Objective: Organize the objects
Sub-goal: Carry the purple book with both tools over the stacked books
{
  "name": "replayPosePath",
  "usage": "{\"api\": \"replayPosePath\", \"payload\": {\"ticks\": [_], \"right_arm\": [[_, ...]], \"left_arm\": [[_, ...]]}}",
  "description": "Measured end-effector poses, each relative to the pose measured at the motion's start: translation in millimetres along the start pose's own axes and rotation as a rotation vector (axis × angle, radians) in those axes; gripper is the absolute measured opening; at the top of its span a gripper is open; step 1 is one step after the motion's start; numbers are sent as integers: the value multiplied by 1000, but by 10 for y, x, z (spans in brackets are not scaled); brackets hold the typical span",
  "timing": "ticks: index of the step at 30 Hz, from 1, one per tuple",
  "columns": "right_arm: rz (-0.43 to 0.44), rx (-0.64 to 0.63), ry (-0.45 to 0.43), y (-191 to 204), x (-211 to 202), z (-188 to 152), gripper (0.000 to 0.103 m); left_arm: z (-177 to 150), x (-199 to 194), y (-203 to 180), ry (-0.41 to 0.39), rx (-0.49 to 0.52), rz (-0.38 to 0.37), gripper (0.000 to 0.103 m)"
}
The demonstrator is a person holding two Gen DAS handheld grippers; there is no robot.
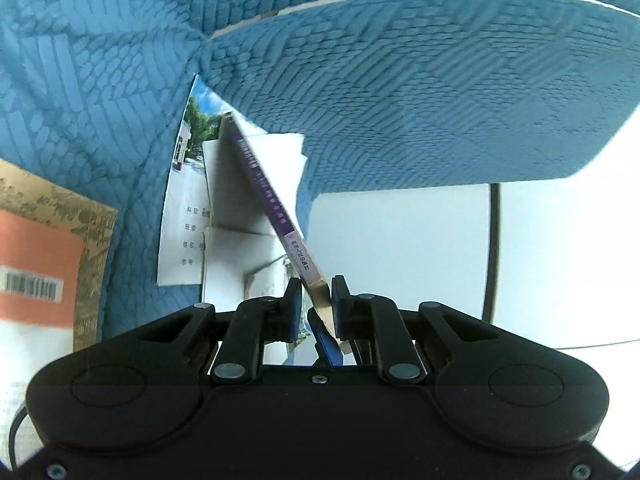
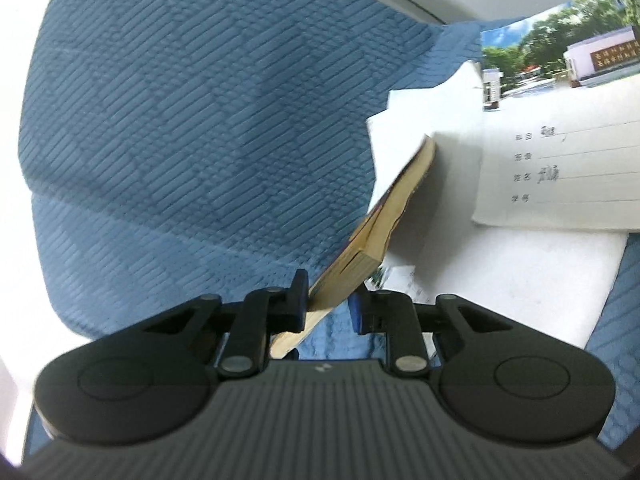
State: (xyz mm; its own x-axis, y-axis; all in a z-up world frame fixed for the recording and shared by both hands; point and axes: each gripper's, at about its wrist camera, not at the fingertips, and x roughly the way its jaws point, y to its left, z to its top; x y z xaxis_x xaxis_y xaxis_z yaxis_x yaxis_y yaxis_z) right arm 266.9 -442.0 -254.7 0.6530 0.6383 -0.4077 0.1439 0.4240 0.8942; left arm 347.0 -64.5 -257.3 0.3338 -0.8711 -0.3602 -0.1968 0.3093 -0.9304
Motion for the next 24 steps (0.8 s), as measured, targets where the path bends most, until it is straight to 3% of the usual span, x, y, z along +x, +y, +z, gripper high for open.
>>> {"api": "replayPosePath", "payload": {"ticks": [24], "right_arm": [[67,-171,203,1143,-400,-639,24]], "left_arm": [[-783,-1733,-369,-173,44,-50,17]]}}
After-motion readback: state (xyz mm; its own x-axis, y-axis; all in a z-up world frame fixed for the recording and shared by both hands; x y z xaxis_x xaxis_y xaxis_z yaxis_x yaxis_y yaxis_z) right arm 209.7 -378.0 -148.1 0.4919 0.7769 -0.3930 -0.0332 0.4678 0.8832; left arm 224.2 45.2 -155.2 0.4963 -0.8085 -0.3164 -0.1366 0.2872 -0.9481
